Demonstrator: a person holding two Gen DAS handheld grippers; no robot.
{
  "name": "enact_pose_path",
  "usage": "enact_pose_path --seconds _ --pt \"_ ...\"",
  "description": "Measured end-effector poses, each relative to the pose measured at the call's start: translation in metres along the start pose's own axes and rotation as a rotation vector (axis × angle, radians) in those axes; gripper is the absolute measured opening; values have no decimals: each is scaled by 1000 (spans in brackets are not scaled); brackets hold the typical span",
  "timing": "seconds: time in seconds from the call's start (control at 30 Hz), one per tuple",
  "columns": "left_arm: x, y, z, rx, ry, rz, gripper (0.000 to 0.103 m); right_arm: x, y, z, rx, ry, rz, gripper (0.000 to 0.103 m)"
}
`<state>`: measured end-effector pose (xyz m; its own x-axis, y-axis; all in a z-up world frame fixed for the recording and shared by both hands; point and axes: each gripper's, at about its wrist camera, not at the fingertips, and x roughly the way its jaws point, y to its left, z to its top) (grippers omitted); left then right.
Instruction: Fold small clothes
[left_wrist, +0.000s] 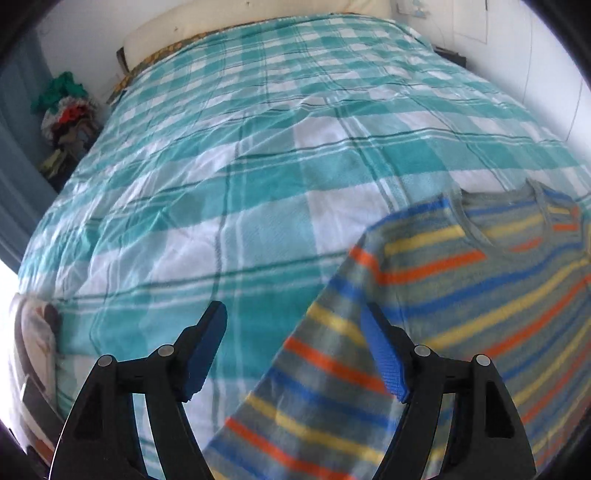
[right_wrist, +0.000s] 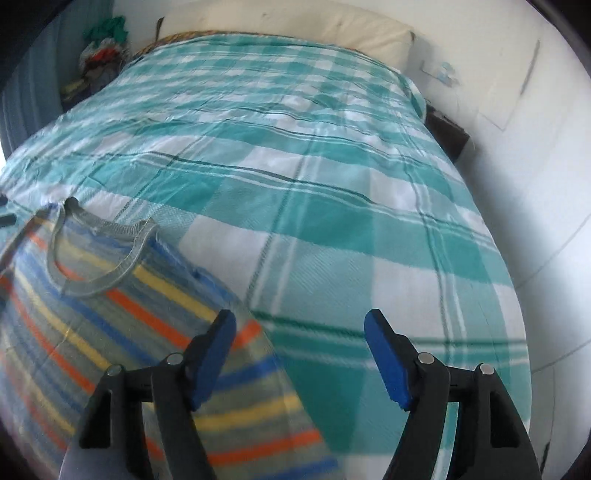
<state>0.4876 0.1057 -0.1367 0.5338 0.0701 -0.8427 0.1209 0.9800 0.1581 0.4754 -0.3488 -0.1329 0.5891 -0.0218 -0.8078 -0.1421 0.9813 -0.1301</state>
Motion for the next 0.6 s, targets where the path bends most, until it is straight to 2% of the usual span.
enact_pose_path --seconds 0.07,0.13,0.17,0.23,0.27,0.3,0.37,0.4,0.43,0.53,0.6 --pt "-10 13 -45 19 45 15 77 -24 -15 -25 42 35 105 54" --pt "-6 25 -89 31 119 91 77 -45 -20 -66 62 92 218 53" --pt "-1 38 -115 10 175 145 77 -51 -20 -87 54 121 223 52" --pt "-13 69 -147 -105 162 152 78 -60 -28 -140 21 196 129 52" --pt "-26 89 -159 -200 154 160 78 -63 -39 -161 43 221 87 49" --pt "-38 102 -167 -269 145 168 77 -75 -60 -181 121 218 73 49" --pt "-60 126 -184 -379 92 137 83 -110 -101 -210 314 132 74 51" --pt "-66 135 -193 -430 81 127 91 -127 -119 -223 401 91 72 53" --pt "-66 140 -199 -466 91 123 91 -136 -132 -233 467 72 83 55" --pt "-57 137 -213 -530 144 101 84 -134 -159 -261 683 86 200 56" --pt "-62 121 -216 -539 141 90 84 -115 -157 -275 817 126 325 56"
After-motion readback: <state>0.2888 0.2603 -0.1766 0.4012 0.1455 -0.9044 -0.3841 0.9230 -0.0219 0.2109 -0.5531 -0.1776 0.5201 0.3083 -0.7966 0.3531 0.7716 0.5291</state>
